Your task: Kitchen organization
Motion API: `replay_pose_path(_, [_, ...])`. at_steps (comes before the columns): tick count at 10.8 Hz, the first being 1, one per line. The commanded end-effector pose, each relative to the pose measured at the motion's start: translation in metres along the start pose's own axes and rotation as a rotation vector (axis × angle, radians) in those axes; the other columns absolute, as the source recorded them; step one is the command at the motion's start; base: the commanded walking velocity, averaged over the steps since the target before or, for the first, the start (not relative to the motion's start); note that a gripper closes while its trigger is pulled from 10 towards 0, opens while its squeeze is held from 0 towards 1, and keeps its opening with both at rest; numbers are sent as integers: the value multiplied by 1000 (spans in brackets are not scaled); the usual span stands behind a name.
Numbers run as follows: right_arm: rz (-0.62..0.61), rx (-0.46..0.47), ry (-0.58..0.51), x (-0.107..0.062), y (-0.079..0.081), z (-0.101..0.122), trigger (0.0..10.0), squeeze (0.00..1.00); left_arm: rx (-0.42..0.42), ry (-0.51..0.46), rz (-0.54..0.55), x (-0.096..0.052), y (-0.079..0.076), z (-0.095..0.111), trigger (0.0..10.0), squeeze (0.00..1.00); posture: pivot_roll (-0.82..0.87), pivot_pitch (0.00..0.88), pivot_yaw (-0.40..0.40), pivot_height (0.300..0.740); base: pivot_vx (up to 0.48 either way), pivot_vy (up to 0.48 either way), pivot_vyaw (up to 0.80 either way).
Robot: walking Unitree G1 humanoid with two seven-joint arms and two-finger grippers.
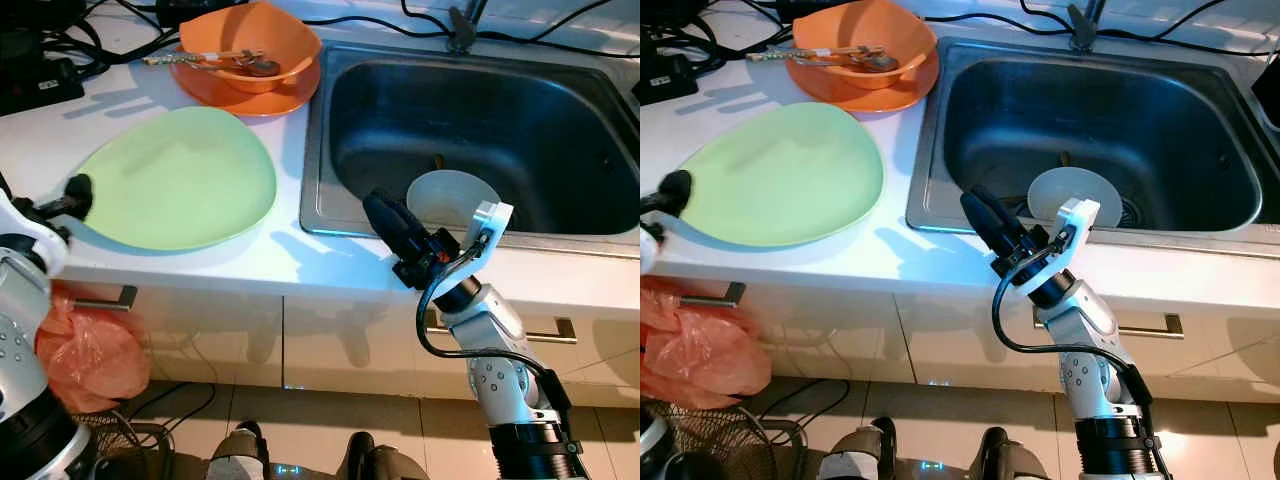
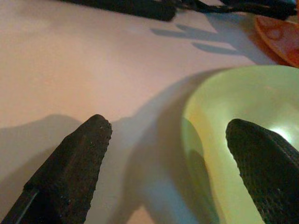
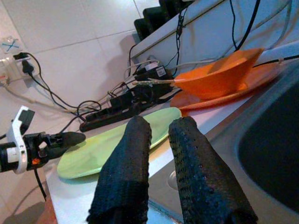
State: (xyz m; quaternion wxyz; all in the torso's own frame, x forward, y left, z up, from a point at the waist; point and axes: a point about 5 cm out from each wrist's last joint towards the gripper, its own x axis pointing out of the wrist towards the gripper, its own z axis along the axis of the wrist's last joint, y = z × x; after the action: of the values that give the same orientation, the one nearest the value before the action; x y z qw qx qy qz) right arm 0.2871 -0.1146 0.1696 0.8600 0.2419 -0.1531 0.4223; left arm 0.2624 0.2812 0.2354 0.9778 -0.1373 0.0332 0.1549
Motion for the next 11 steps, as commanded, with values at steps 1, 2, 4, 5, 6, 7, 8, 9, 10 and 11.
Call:
replay_pose_path(1, [-16,17,48,-6,-3,-9,10000,0,-45,31,-12,1,-1,-3,10000,0,231,203,-56,740,0,0,0])
replay_pose_path(2, [-19,16,51,-6,-3,-9,10000,0,-95,47,-5,2,0,-2,10000,0,231,208,-55,740,0,0,0])
replay_pose_path(4, [-21,16,52,-7,-3,-9,10000,0,-122,65,-5,4,3,3,10000,0,232,212,-50,740,0,0,0])
replay_pose_path(5, [-21,17,52,-7,-3,-10,10000,0,-120,77,-3,5,4,3,10000,0,231,212,-48,740,0,0,0])
replay_pose_path(6, [-23,20,52,-7,-2,-11,10000,0,-120,107,-7,7,4,0,10000,0,228,215,-43,740,0,0,0])
replay_pose_path(7, [-23,21,52,-8,-2,-11,10000,0,-125,117,-12,8,3,-3,10000,0,228,215,-43,740,0,0,0])
replay_pose_path(8, [-23,21,53,-8,-2,-12,10000,0,-141,134,-31,9,0,-4,10000,0,223,217,-41,740,0,0,0])
replay_pose_path(9, [-24,21,53,-8,-2,-11,10000,0,-147,155,-57,10,-5,-6,10000,0,221,219,-40,740,0,0,0])
replay_pose_path(10, [-25,21,53,-8,-2,-11,10000,0,-149,156,-67,11,-7,-6,10000,0,221,219,-40,740,0,0,0])
replay_pose_path(11, [-25,22,54,-8,-1,-12,10000,0,-170,154,-108,13,-15,-4,10000,0,219,220,-37,740,0,0,0])
